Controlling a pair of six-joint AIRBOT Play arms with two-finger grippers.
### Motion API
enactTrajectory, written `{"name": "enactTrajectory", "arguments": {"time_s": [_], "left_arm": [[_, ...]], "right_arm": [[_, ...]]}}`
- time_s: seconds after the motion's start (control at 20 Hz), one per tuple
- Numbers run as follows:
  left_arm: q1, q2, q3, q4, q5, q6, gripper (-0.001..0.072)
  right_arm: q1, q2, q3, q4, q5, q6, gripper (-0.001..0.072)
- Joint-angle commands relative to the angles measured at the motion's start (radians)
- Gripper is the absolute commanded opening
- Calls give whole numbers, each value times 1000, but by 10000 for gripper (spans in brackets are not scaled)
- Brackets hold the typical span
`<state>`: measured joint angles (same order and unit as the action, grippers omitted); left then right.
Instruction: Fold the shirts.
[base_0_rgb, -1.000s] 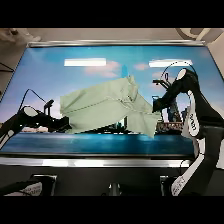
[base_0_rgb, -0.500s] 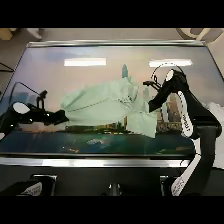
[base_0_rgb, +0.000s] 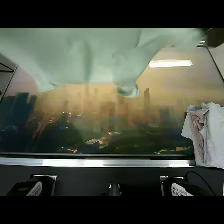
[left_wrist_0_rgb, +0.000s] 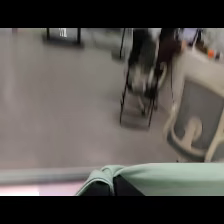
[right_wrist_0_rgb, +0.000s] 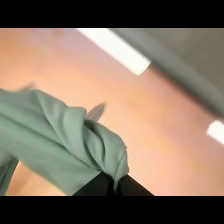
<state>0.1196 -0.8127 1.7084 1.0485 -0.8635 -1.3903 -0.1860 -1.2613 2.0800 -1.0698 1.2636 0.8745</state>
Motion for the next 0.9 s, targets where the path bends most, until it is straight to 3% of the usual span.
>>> {"name": "enactTrajectory", "arguments": {"time_s": [0.0,0.3,0.4,0.55,0.85], "left_arm": [[14,133,165,33,53,-55,27],[14,129,164,63,-34,-87,27],[14,89,163,117,-159,-88,27],[14,10,93,130,-314,-105,27],[10,-161,-283,131,-256,-109,28]], "right_arm": [[-34,314,16,-112,-161,76,17],[-34,386,16,-166,-167,83,18],[-34,358,14,-184,-118,82,18],[-34,242,14,-188,-20,91,19],[-34,-127,-86,-130,85,122,18]]}}
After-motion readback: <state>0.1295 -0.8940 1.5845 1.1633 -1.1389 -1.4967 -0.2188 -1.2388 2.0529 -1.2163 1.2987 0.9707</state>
